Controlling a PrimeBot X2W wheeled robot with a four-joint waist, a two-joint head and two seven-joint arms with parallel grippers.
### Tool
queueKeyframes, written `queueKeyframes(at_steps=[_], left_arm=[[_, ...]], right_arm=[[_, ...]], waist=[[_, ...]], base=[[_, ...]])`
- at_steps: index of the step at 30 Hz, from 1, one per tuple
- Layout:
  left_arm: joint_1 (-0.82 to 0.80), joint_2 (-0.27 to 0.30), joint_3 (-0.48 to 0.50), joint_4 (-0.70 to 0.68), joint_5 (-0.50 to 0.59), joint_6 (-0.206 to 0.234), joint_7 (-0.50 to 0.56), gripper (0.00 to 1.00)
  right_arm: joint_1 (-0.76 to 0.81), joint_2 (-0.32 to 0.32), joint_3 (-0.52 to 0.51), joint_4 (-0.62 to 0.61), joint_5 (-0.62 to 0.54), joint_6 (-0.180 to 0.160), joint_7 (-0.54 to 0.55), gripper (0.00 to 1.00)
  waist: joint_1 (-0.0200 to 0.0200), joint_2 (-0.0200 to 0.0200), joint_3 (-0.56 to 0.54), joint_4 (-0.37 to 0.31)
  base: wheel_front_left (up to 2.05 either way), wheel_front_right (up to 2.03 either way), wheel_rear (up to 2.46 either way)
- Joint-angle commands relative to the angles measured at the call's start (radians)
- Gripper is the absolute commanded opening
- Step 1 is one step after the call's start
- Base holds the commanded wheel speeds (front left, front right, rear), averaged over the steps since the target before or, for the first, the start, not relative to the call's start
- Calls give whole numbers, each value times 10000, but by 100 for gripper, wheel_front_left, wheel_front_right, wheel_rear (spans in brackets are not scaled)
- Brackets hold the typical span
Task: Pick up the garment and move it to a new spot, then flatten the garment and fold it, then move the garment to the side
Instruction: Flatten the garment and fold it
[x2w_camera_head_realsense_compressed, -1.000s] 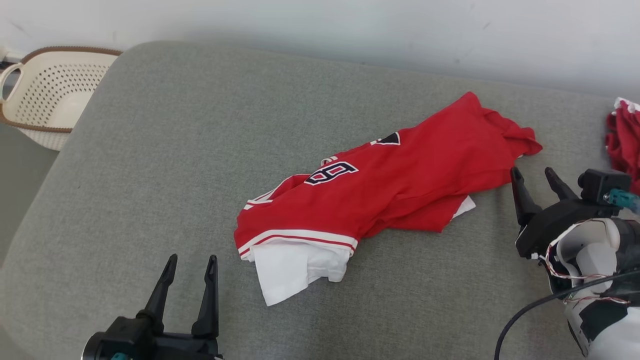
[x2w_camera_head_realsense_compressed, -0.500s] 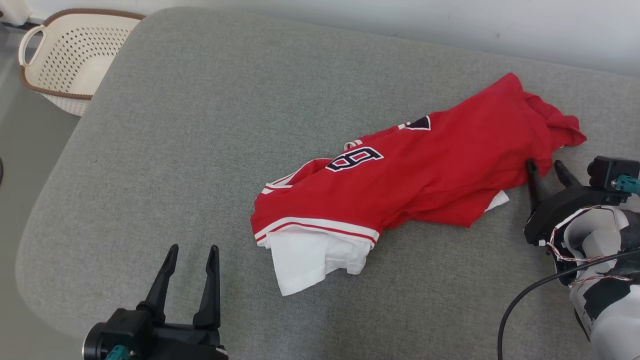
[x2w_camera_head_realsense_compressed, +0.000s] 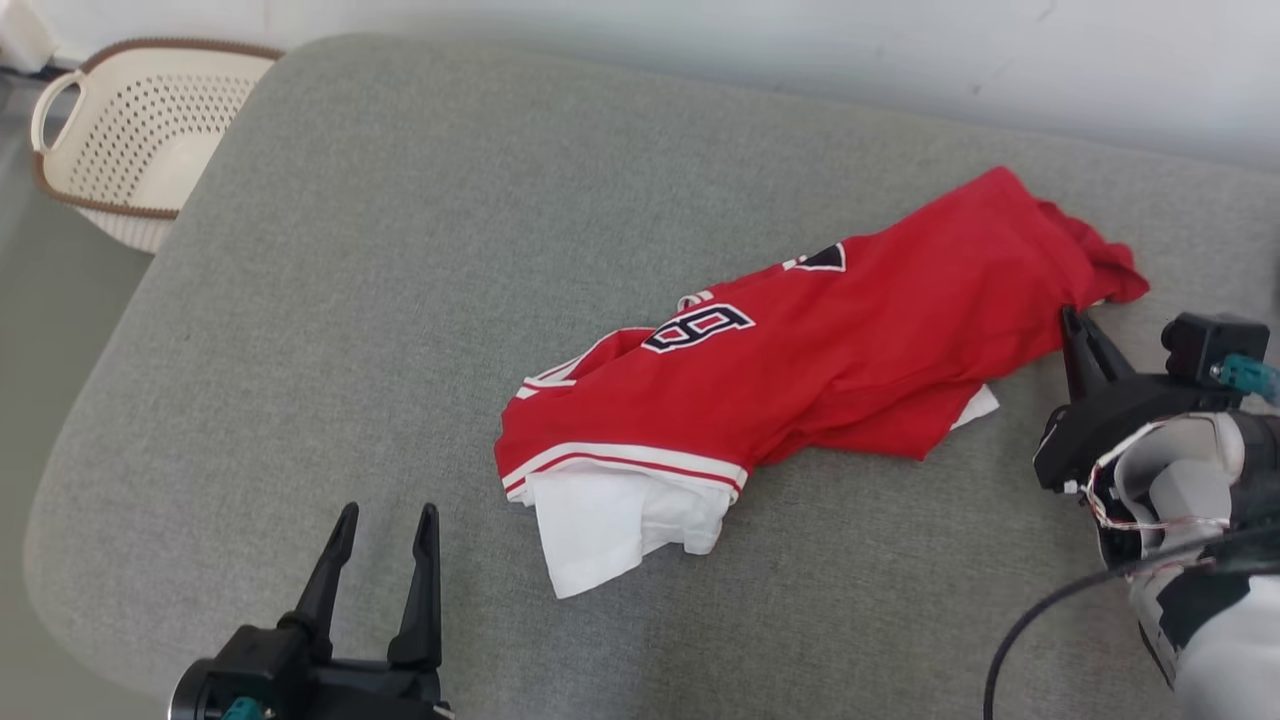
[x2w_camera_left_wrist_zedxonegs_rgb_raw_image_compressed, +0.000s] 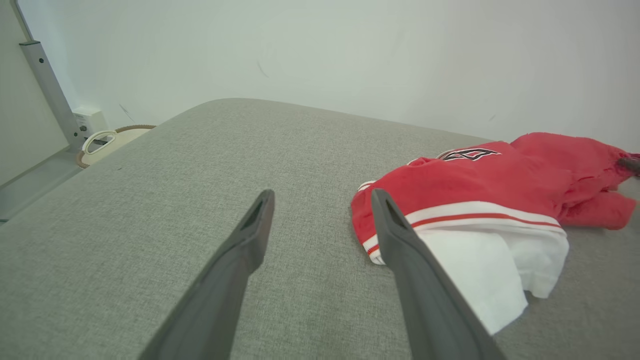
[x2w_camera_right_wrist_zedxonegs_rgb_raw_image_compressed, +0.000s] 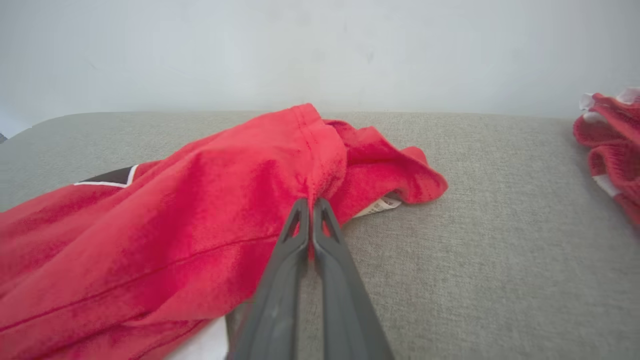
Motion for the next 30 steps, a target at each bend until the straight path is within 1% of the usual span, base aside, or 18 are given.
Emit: queueKeyframes(at_steps=[1,4,9,10,11,17,21,30], left_arm=[[174,8,26,71,10,-7,-40,100],[335,8,105,132,64,-24,-40,100],[610,8,263,221,141,-40,-40,100],[667,8,299,234,144,-49,-40,100],[764,5,351,269,160,-77,-40,100],[932,8,408,320,129,-120,-40,100],[1026,6,403,361,75,-133,-40,100],[1050,6,499,454,94,-184,-40,100]], right_arm=[[296,-68,51,-193,105,-11,-77,0],[759,-189,-44,-1012,193,-11,-86,0],[1956,-401,-284,-2560,207,-11,-81,0],[2229,-437,-314,-2860,189,-11,-81,0],[2774,-509,-383,-3417,166,-11,-82,0],[4451,-520,-771,-5001,155,-11,177,0],[5577,-325,-1210,-5992,18,-11,609,0],[7582,307,-2357,-8031,-330,-11,1891,0]], waist=[[0,-1,-277,-163],[0,-1,-570,-356],[0,-1,-1002,-750],[0,-1,-1080,-837],[0,-1,-1206,-997],[0,-1,-1391,-1391],[0,-1,-1459,-1579],[0,-1,-1598,-1702]], base=[[0,0,0],[0,0,0],[0,0,0],[0,0,0],[0,0,0],[0,0,0],[0,0,0],[0,0,0]])
